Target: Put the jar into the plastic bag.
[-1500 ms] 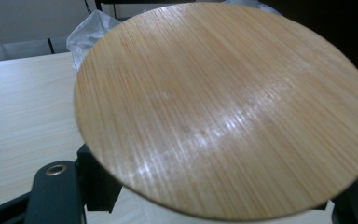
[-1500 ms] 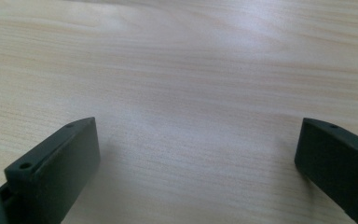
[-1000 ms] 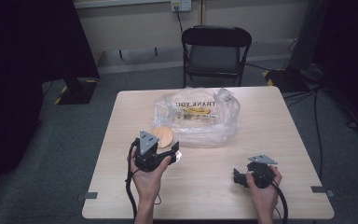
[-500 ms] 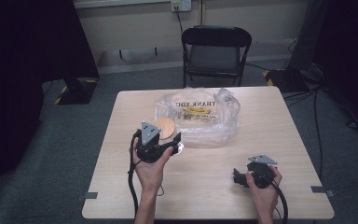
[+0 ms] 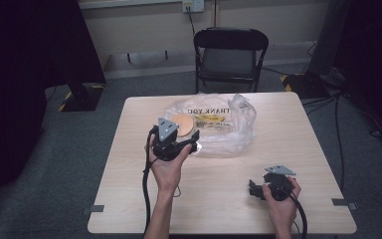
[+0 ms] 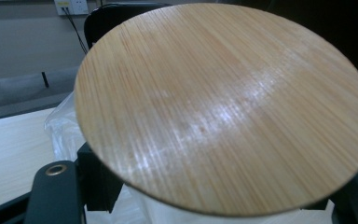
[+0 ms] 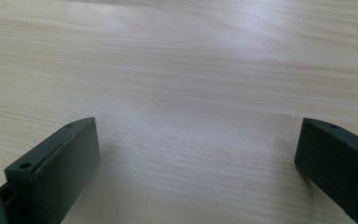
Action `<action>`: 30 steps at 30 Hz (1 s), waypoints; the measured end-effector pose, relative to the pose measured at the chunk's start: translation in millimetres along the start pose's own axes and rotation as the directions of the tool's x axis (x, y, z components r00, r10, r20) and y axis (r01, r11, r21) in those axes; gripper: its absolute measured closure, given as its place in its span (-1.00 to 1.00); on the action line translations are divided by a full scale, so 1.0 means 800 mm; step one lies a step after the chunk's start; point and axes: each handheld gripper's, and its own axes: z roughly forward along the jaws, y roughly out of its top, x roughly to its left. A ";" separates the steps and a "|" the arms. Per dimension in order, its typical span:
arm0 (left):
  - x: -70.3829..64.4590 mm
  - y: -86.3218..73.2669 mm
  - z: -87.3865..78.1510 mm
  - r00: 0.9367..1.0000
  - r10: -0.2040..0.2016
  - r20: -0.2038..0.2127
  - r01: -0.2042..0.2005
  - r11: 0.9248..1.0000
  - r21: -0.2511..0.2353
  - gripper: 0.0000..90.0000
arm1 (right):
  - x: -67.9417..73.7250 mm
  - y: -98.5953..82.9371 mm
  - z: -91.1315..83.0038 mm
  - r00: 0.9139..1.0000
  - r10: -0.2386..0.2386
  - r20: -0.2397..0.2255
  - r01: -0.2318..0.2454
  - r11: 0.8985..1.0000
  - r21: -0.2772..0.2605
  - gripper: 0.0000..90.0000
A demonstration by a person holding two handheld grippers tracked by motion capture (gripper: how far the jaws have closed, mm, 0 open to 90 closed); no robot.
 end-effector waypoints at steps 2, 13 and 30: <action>-0.001 0.003 0.005 1.000 0.011 0.003 -0.011 1.000 0.007 -0.42 | 0.000 0.000 0.000 1.000 0.000 0.000 0.000 1.000 0.000 -1.00; -0.010 0.023 0.036 1.000 0.020 0.008 -0.020 1.000 0.018 -0.42 | 0.000 0.000 0.000 1.000 0.000 0.000 0.000 1.000 0.000 -1.00; -0.014 0.062 0.075 0.999 0.029 -0.021 -0.029 0.999 0.014 -0.42 | 0.000 0.000 0.000 1.000 -0.002 0.000 0.002 1.000 -0.001 -1.00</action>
